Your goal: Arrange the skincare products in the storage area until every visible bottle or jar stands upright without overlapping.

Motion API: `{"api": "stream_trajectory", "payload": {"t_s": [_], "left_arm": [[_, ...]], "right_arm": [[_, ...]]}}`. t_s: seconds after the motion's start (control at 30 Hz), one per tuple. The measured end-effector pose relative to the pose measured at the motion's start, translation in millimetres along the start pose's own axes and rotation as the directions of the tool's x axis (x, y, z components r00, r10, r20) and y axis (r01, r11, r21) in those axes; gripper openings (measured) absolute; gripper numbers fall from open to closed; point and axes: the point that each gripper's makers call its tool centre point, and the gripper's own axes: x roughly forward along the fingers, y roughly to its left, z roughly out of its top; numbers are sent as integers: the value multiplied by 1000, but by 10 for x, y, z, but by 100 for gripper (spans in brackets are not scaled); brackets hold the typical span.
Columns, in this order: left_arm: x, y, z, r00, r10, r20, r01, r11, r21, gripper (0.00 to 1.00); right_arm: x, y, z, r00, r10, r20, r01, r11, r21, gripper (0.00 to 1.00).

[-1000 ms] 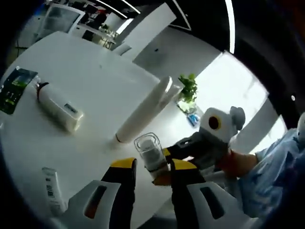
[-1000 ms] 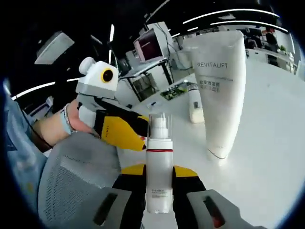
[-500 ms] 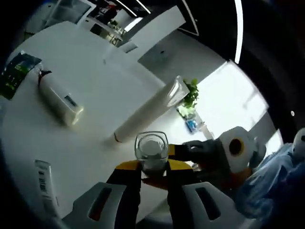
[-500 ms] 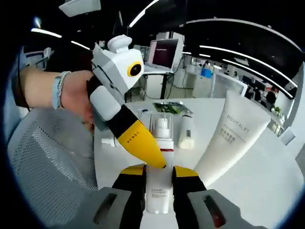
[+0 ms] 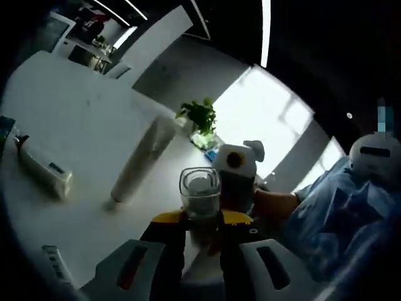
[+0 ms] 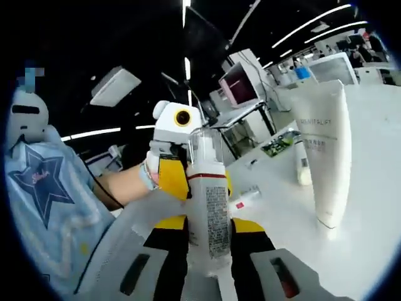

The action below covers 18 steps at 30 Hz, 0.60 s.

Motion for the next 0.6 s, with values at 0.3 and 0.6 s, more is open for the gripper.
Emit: {"api": "stream_trajectory", "payload": {"t_s": [0.3,0.6], "left_arm": [[19,451,69,969,227,95,-216,969,-116,30],[-1,517,184,954,219,206,-125,913,-389,20]], "right_arm": [[-37,-498,227,866,-492,86,494,818,-296,18],[-46,-508,419,661,-713,234,602,318,-732,17]]}}
